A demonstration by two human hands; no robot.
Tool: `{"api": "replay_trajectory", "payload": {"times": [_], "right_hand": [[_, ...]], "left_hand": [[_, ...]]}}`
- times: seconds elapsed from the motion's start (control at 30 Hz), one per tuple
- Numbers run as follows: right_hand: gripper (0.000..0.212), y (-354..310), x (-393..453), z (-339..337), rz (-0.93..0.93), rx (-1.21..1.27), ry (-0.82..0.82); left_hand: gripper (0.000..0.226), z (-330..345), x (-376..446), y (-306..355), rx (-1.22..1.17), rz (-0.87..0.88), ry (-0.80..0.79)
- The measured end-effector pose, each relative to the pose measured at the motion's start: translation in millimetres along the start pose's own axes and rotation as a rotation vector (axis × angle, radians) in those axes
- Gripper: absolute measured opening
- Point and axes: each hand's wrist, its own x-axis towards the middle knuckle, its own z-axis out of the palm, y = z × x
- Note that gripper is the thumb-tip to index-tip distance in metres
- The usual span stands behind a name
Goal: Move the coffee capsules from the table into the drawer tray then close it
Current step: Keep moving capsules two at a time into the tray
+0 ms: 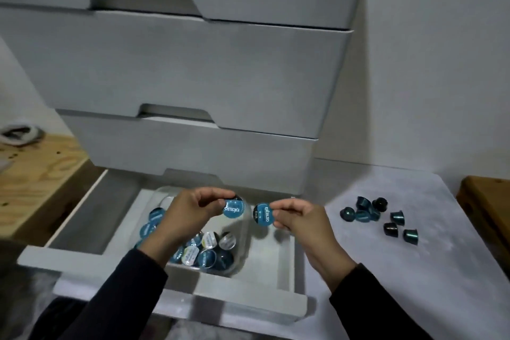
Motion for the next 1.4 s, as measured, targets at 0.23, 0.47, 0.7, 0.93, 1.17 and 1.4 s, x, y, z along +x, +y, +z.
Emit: {"api": "replay_trajectory", "payload": {"times": [0.23,0.47,0.7,0.93,1.17,1.4], "right_hand": [[0.021,35.5,48.7,106.3,0.154,-0.126,-0.001],[0.02,59.3,82.8,140.7,0.26,-0.306,0.102],[0.03,61.6,91.2,158.1,0.233,-0.4,0.077],[0.029,68.8,95.7,161.8,0.224,-0.467,0.042],[0.026,72.4,97.0,162.6,0.198,-0.496,0.041],[0.027,75.9,94.3,164.5,0.185,-0.551,0.038]], "left_hand": [[0.024,-86.6,56.7,-59.0,0.283,-0.072,-0.165],[0.021,-102.2,99.1,-92.4,0.448,-0.122,-0.363],[0.03,-106.0,113.5,-107.7,0.578,-0.095,-0.444],[0.031,-107.6,116.2,-110.0,0.678,-0.032,-0.469],[0.025,-108.8,110.1,-107.1,0.726,0.023,-0.445],[0.026,-113.9,100.7,-108.1,0.746,0.035,-0.423]]}}
